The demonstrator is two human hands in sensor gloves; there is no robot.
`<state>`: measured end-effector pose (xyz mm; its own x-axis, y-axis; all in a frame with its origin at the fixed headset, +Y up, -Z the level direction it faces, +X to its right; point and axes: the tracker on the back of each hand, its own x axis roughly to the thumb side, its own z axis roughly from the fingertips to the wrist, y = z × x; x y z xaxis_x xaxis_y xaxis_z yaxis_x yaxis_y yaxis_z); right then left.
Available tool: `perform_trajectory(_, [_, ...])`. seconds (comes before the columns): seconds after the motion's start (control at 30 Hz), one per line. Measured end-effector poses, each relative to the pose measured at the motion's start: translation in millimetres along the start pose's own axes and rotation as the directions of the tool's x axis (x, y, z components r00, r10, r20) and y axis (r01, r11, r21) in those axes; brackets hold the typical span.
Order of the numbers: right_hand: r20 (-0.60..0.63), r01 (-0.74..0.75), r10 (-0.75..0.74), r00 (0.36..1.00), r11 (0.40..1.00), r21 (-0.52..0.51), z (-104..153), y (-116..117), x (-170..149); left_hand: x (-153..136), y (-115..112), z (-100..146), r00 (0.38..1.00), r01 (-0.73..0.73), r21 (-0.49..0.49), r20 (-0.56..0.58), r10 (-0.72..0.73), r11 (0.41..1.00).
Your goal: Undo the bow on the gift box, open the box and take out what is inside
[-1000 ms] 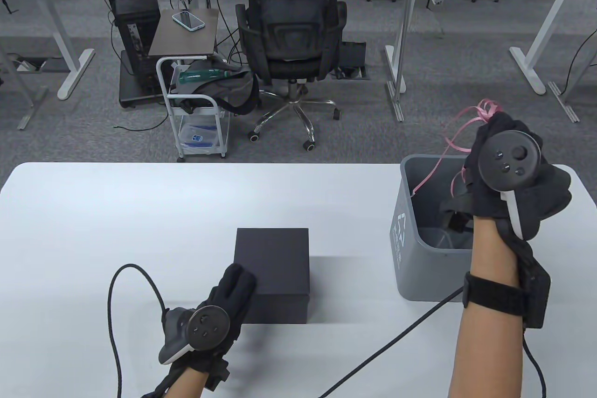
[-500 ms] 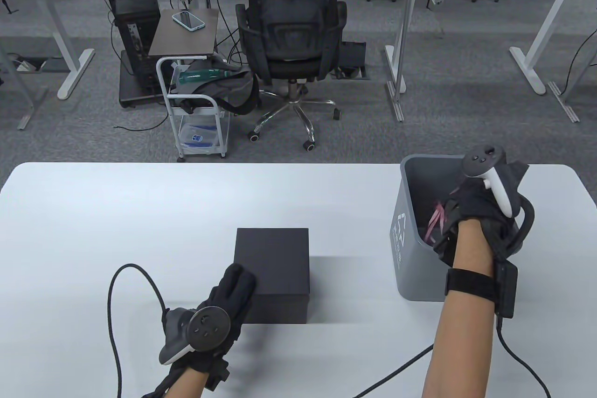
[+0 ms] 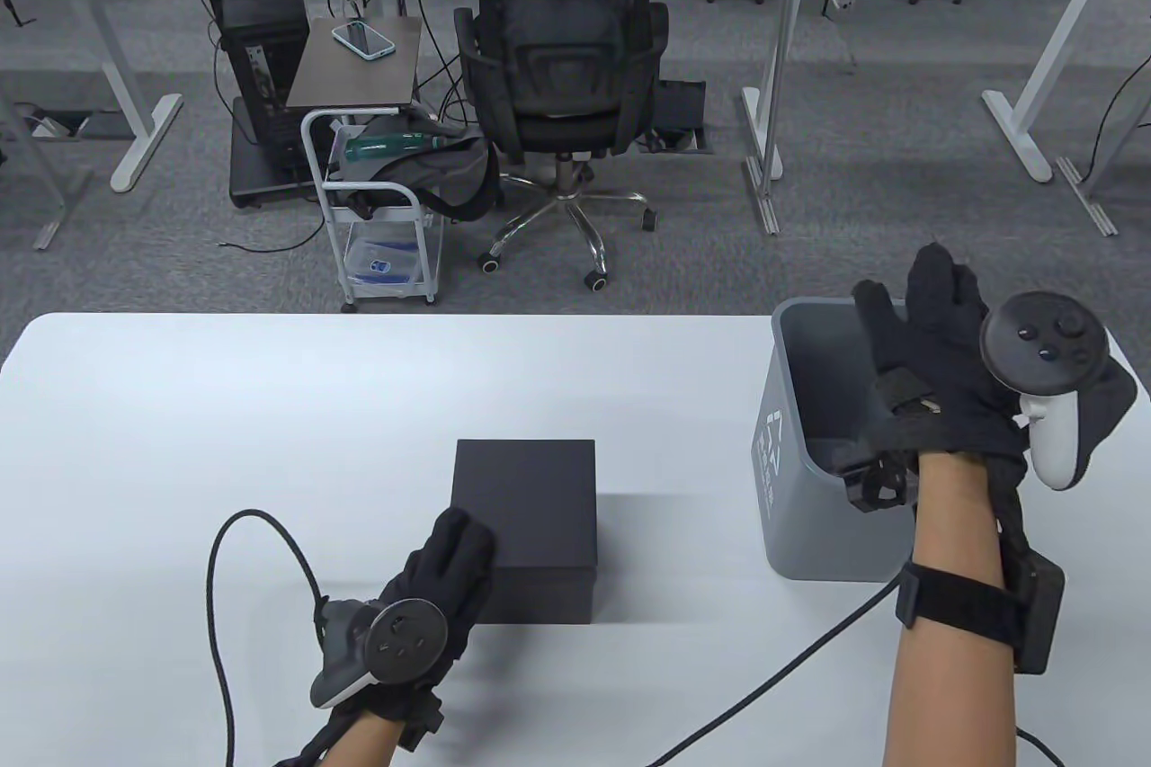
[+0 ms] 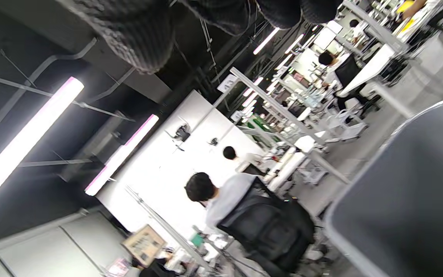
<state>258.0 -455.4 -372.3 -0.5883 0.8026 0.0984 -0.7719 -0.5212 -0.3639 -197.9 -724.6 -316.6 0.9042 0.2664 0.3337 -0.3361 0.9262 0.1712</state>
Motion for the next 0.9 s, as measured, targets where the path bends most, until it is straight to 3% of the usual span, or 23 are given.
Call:
perform_trajectory(0.17, [-0.036, -0.062, 0.064, 0.997, 0.997, 0.054, -8, 16, -10, 0, -1, 0, 1.000, -0.009, -0.009, -0.004, 0.009, 1.000])
perform_trajectory(0.37, [0.021, -0.048, 0.048, 0.999, 0.999, -0.004, -26, 35, -26, 1, 0, 0, 1.000, 0.004, -0.017, -0.007, -0.004, 1.000])
perform_trajectory(0.57, [-0.020, -0.078, 0.080, 0.997, 0.994, 0.079, -36, 46, -47, 4, 1, -1, 0.999, 0.030, -0.031, -0.011, -0.031, 0.999])
perform_trajectory(0.9, [0.099, -0.145, 0.142, 0.985, 0.989, 0.021, 4, 38, -54, 3, 0, -1, 1.000, 0.021, -0.037, -0.015, -0.022, 0.999])
